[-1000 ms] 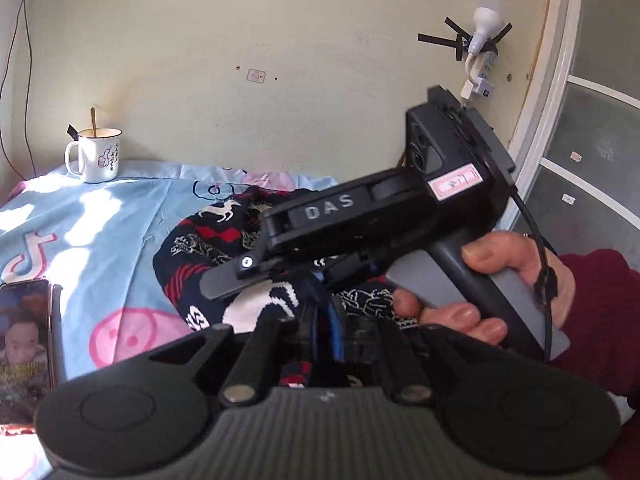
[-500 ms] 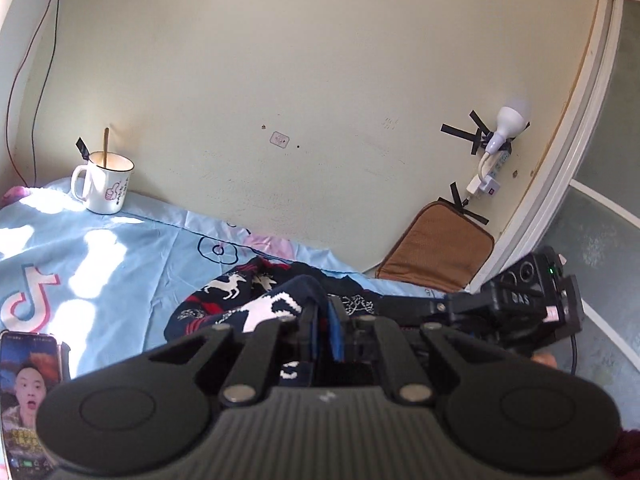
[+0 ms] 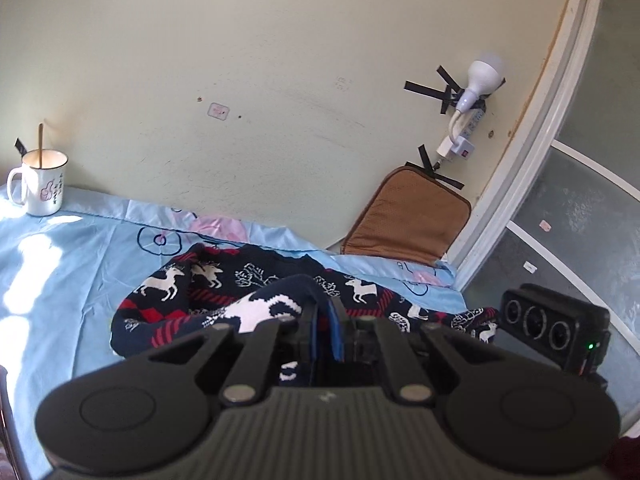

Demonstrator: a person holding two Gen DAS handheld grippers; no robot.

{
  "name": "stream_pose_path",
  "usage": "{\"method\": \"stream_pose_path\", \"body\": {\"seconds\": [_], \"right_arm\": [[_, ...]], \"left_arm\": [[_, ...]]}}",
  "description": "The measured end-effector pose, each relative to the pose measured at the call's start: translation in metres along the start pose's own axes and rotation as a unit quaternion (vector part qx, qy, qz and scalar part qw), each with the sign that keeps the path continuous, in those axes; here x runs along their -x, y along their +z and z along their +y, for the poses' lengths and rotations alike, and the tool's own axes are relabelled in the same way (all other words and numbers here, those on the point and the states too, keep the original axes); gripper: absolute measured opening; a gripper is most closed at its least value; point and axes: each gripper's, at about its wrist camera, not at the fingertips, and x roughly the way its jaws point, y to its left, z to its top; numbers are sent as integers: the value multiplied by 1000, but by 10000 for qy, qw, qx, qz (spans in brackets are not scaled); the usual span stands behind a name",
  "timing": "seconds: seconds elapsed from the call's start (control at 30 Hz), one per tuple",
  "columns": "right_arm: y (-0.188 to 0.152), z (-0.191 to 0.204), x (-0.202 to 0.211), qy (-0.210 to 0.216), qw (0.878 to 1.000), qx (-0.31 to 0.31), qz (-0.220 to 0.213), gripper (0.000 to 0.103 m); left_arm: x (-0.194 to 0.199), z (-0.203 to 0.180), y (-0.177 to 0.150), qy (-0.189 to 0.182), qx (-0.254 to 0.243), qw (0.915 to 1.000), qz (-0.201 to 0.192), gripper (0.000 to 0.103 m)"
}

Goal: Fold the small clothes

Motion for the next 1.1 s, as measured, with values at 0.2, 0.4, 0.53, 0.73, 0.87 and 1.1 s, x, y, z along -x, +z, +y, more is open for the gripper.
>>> {"method": "stream_pose_path", "body": {"seconds": [0.2, 0.4, 0.53, 0.73, 0.87, 1.1], "right_arm": [[45, -52, 10, -1150, 9929, 290, -37, 14], [118, -132, 93, -1923, 9763, -363, -925, 14], [115, -168, 148, -1693, 9689, -1038, -1475, 14], [62, -200, 137, -1905, 9696, -1330, -769, 14], [54, -214, 131, -1846, 9668, -1597, -764, 14], [84, -206, 135, -1717, 9676, -1564, -989, 14]], "left_arm": [[5, 16, 7, 702, 4, 9968, -383, 30], [-33, 63, 18, 1439, 468, 9884, -148, 30], [-75, 77, 15, 1396, 533, 9886, 174, 30], [-147, 76, 4, 1150, 408, 9894, 786, 33], [-202, 77, 6, 1507, 133, 9825, 1085, 59], [-278, 82, 6, 1917, -451, 9682, 1541, 14]]}}
